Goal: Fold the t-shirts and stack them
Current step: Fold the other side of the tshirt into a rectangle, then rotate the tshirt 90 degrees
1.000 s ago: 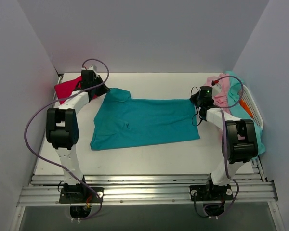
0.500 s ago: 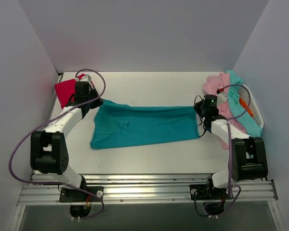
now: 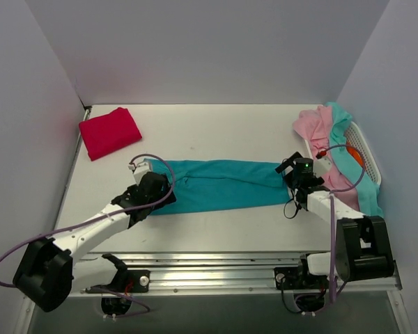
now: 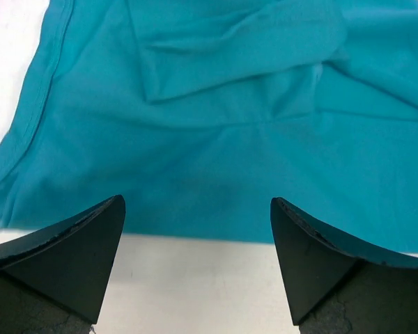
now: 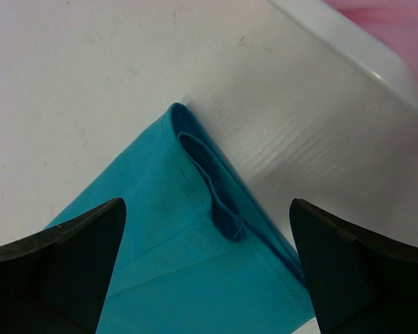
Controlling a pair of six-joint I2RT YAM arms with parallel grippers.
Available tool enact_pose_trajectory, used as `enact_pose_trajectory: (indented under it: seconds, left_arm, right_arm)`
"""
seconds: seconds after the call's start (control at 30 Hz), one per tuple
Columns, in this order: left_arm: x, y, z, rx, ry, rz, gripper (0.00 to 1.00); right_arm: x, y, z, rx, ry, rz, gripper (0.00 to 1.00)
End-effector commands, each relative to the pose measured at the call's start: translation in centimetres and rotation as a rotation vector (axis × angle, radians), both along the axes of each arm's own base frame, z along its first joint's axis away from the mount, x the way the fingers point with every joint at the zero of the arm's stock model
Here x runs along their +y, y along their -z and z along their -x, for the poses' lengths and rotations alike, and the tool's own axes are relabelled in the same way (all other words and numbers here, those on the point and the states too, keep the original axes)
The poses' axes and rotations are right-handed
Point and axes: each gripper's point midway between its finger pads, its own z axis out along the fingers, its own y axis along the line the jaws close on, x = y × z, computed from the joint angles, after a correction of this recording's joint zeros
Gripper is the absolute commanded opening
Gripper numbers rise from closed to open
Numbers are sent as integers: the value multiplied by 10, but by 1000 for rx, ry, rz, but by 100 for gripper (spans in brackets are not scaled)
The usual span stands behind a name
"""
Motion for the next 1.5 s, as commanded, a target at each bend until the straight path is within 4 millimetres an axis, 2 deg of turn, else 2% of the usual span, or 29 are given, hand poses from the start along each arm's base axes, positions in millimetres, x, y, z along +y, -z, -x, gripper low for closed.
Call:
enact_pose_trajectory:
  seconds: [0.0,0.13,0.3,0.4,0.53,0.57,0.7,0.73,0.8,0.83,0.9,0.93,1.0,1.03,1.07,1.1,1.17,1.2,1.23,1.27,1.47]
  left_arm:
    - [15,-26,3,-118,-177,14,94]
    - [23,-34,5,-119,-205,-11,94]
    - [29,-27,3,-103,-265,-33,94]
    - [29,-17,-1,-78,-290,-54,94]
    - [21,-3,-14,-61,-295,-70,96]
    - [17,8,-16,-29,-280,-81,96]
    - [11,34,-30,20,-258,-52,100]
    - [12,35,-38,9,-267,-32,97]
    - [10,45,-45,23,-256,-21,91]
    - [15,52,-47,38,-259,-26,81]
    - [17,57,-52,38,-265,-14,70]
    - [22,64,-54,56,-265,-15,59]
    - [17,68,-60,47,-242,18,49]
    - [19,72,-60,57,-245,17,36]
    - [19,73,-60,56,-245,17,27]
    - [15,70,-68,32,-241,34,22]
    - [16,74,-70,46,-241,29,7]
    - [15,74,-75,48,-239,27,4]
    - [15,74,-77,52,-236,26,3]
    - [16,73,-81,51,-239,27,2]
    - [15,50,-126,45,-204,25,2]
  right_arm:
    - [1,-29,-6,-62,21,21,100]
    - [9,-57,-16,-115,9,40,100]
    - [18,-63,-26,-108,-13,57,100]
    - [18,-58,-29,-101,-13,64,100]
    - [18,-36,-32,-58,-11,74,100]
    - [18,-32,-33,-50,-12,76,100]
    - [18,-13,-39,-22,-12,81,100]
    - [18,-5,-39,-3,-14,86,100]
    - [19,-1,-43,-3,-15,87,100]
    - [19,6,-44,11,-18,87,100]
    - [21,10,-48,9,-24,86,98]
    - [22,18,-49,22,-32,83,94]
    - [26,24,-55,9,-56,76,86]
    - [33,29,-54,13,-91,55,77]
    - [36,28,-59,-16,-106,42,69]
    - [37,36,-58,-4,-117,33,54]
    - [42,42,-57,2,-144,20,38]
    - [42,45,-56,9,-145,19,10]
    - [42,45,-55,8,-147,14,0]
    - [41,47,-51,14,-142,13,0]
    - [44,33,-30,3,-142,11,0]
